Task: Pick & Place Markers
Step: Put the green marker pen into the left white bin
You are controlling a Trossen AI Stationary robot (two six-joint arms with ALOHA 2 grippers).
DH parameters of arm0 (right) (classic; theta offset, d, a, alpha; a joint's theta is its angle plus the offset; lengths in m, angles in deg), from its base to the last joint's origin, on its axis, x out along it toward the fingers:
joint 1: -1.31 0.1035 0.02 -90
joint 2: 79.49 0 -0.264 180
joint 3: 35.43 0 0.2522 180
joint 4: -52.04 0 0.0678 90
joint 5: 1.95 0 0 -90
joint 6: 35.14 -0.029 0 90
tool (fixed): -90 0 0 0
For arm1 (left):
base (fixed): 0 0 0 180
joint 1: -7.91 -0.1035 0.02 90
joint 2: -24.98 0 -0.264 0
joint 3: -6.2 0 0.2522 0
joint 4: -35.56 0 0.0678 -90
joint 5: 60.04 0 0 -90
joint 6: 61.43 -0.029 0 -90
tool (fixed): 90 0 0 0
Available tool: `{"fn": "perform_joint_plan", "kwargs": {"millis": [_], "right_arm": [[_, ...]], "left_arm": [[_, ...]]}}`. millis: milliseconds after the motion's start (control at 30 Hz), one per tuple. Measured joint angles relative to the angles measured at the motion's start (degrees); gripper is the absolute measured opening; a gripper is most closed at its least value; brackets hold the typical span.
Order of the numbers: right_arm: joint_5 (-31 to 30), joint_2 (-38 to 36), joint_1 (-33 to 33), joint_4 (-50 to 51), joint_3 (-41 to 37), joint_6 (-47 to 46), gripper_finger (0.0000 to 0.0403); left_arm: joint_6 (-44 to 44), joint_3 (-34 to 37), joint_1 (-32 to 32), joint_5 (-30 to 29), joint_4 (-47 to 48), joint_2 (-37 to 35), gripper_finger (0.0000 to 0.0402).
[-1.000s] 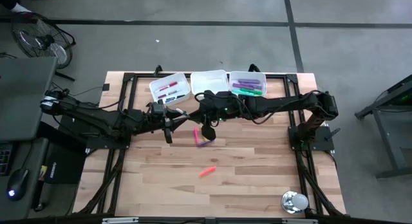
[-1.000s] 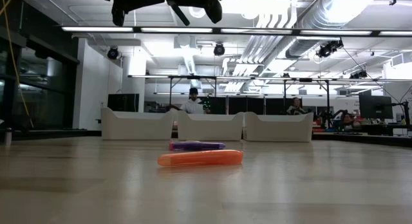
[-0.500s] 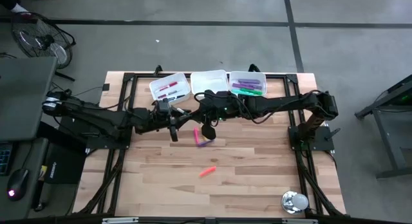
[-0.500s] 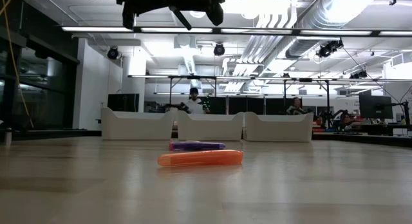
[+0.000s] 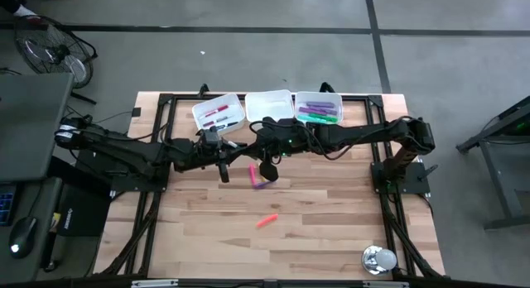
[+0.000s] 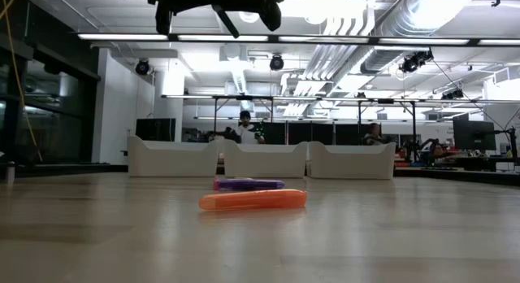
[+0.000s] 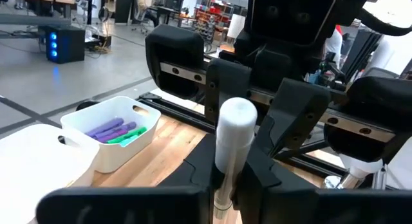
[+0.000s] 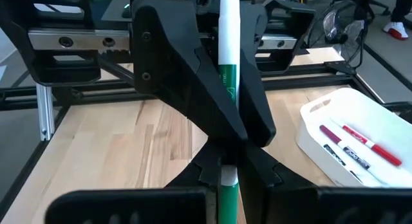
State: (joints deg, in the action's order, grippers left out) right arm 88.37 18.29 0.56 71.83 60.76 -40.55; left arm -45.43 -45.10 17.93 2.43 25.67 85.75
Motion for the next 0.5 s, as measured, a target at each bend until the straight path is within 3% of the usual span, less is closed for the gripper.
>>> {"fn": "perform_joint_plan", "kwargs": {"millis": [367,500], "right_arm": [[-0.1,0.0,0.0,0.1,0.0,0.1,0.0019],[-0.5,0.0,0.0,0.1,0.0,-0.2,0.0064]], "left_arm": [[0.8,0.0,0.0,-0.3,0.2,0.0,0.0027],[0.8,0.0,0.0,-0.4,0.3,0.0,0.0027]]}}
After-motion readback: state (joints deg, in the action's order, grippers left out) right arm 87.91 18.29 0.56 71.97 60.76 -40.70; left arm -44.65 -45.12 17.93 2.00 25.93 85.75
